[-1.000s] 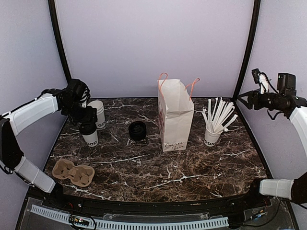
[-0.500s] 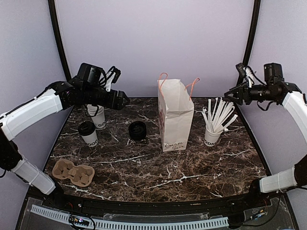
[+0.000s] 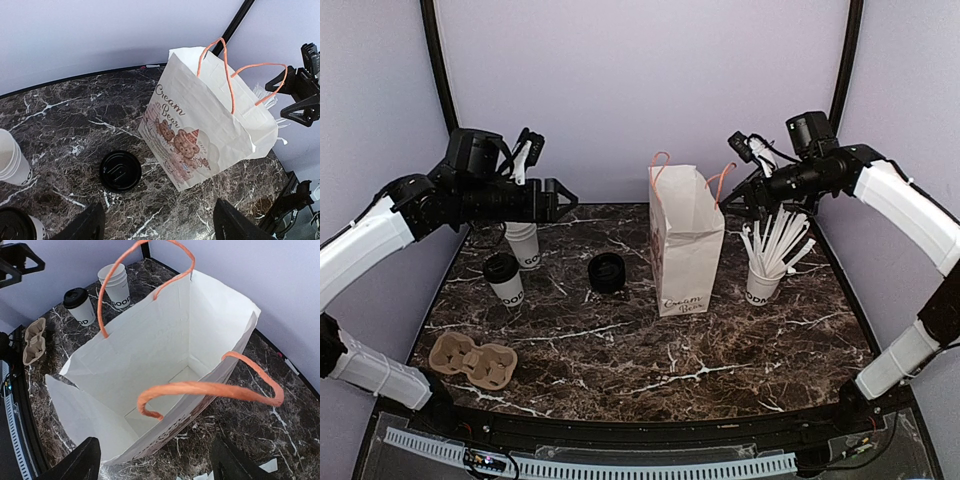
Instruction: Pack the takeout coffee
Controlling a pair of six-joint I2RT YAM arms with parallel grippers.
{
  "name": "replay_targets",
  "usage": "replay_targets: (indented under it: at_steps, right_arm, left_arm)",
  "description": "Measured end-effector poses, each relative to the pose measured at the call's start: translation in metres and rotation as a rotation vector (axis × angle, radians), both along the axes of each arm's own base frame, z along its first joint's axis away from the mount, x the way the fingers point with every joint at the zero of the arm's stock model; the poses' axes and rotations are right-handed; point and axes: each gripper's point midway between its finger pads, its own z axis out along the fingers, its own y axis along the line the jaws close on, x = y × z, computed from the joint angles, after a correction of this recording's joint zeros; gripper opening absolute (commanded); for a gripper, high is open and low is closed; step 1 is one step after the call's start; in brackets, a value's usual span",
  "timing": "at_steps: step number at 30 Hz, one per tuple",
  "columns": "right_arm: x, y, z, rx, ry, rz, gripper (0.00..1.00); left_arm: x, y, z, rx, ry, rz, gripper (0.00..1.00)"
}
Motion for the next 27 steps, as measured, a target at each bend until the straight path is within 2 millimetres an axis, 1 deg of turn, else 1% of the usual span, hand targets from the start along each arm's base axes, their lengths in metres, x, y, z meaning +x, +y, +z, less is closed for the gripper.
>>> replay_targets:
  at_steps: [3,5,7,9,11,13,16,20,21,24,27]
  right_arm:
    - [0.013,0.002,-0.010,-0.027,0.034,-0.051,0.63]
    - [0.023,0.005,-0.011,-0.028,0.049,-0.079,0.56]
    - [0.030,0.009,-0.015,-0.028,0.065,-0.102,0.52]
    - [0.034,0.016,-0.019,-0.032,0.082,-0.111,0.49]
    - [0.034,0.021,-0.025,-0.040,0.096,-0.110,0.43]
    - [0.034,0.027,-0.030,-0.044,0.114,-0.111,0.33]
    - [0.036,0.033,-0.032,-0.048,0.119,-0.114,0.19]
    - [0.036,0.035,-0.033,-0.057,0.112,-0.114,0.02]
    - [0.036,0.035,-0.032,-0.058,0.108,-0.115,0.00]
    - [0.034,0.033,-0.030,-0.061,0.095,-0.110,0.00]
    - [0.028,0.031,-0.028,-0.062,0.084,-0.097,0.00]
  left_arm:
    - [-0.006,0.012,-0.003,0.011,0.031,0.043,0.77]
    - [-0.010,0.019,-0.011,0.039,0.065,0.067,0.77]
    - [-0.015,0.028,-0.023,0.085,0.110,0.088,0.77]
    - [-0.022,0.037,-0.034,0.136,0.158,0.106,0.77]
    - [-0.026,0.044,-0.039,0.176,0.190,0.123,0.77]
    - [-0.029,0.051,-0.041,0.213,0.216,0.141,0.77]
    - [-0.033,0.058,-0.047,0.263,0.257,0.158,0.77]
    - [-0.040,0.065,-0.058,0.310,0.307,0.163,0.77]
    - [-0.041,0.066,-0.059,0.319,0.314,0.164,0.77]
    - [-0.043,0.070,-0.056,0.333,0.317,0.167,0.77]
    - [-0.046,0.076,-0.055,0.368,0.331,0.179,0.76]
